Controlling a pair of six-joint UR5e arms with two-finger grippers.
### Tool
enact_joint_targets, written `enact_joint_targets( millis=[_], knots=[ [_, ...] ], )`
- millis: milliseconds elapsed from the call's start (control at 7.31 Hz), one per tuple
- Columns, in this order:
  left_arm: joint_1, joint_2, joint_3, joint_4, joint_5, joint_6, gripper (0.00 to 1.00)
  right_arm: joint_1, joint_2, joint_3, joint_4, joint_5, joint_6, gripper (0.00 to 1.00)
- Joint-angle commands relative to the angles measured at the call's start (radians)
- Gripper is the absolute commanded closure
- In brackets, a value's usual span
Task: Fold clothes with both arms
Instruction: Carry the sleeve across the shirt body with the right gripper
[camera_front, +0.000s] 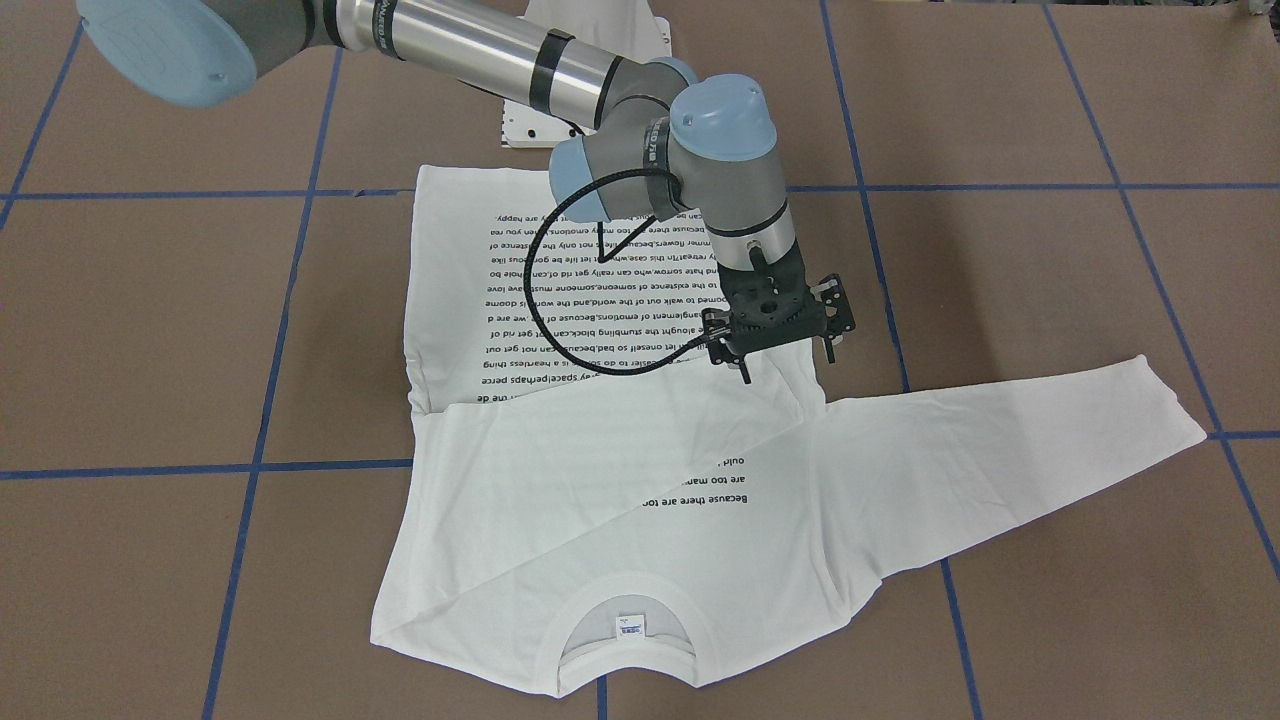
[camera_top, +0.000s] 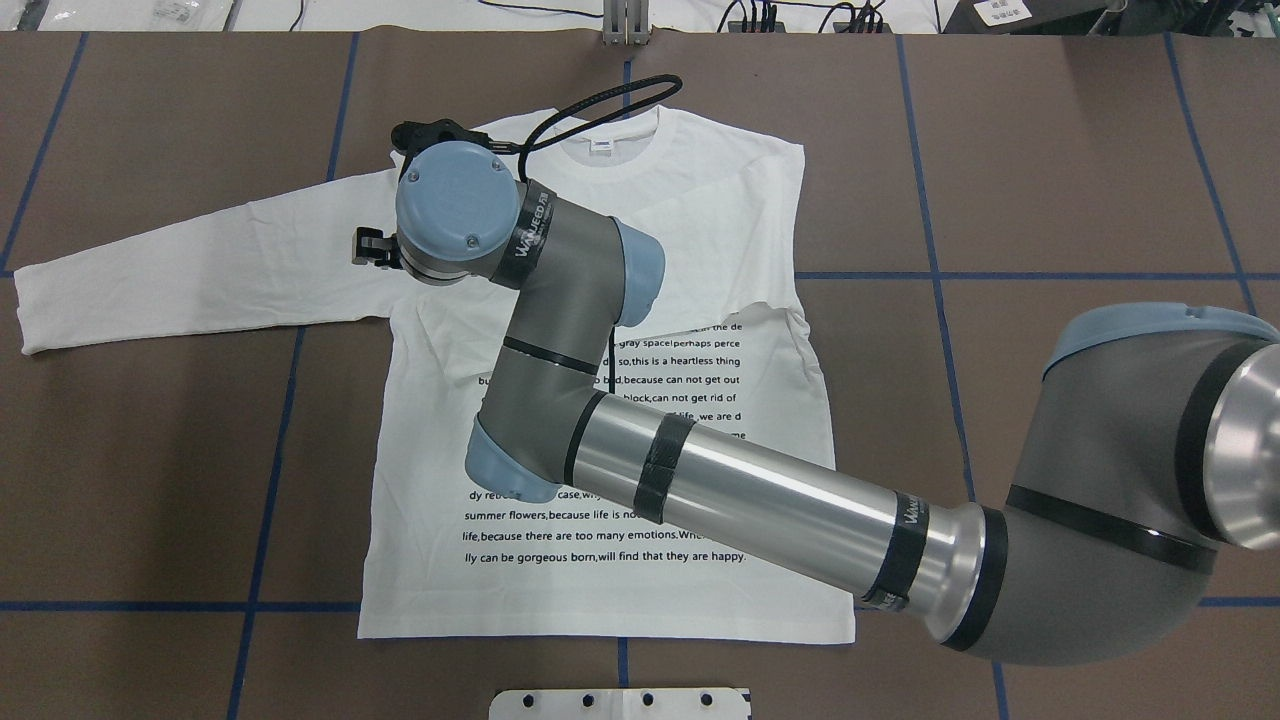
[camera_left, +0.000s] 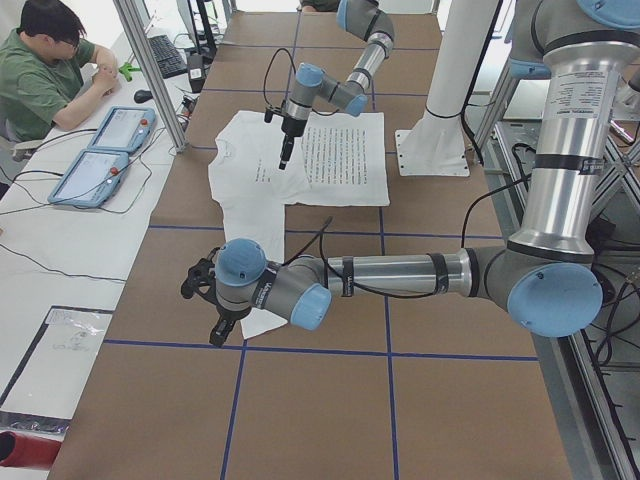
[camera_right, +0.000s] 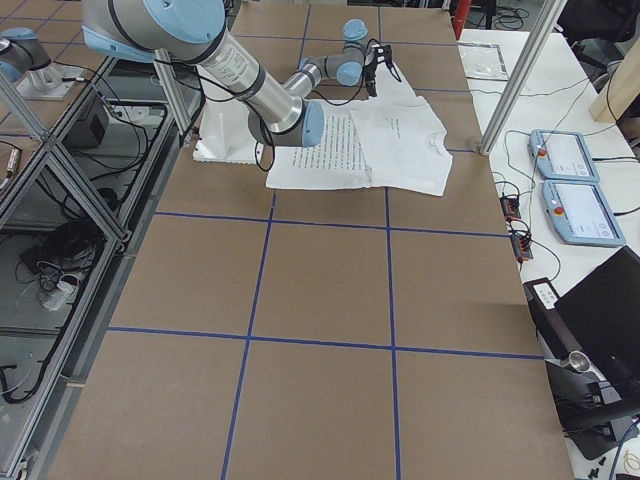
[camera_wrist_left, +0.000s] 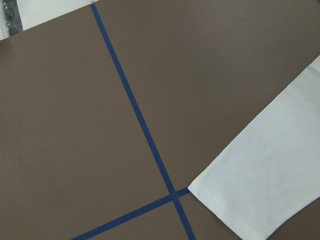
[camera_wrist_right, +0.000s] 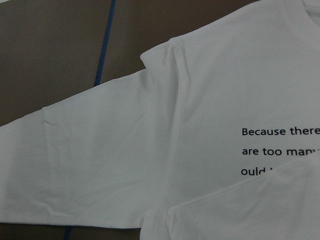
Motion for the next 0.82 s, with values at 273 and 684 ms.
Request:
enact_joint_targets(
  millis=[273, 684],
  knots=[
    [0.198, 0.019, 0.039, -0.149, 0.074, -0.496, 0.01, 0.189, -0.314, 0.493, -0.583, 0.215, -0.224, 0.00],
    [0.333, 0.045, 0.094, -0.315, 0.187, -0.691, 0.01, 0.344, -0.552, 0.763, -0.736, 0.324, -0.486, 0.00]
  ],
)
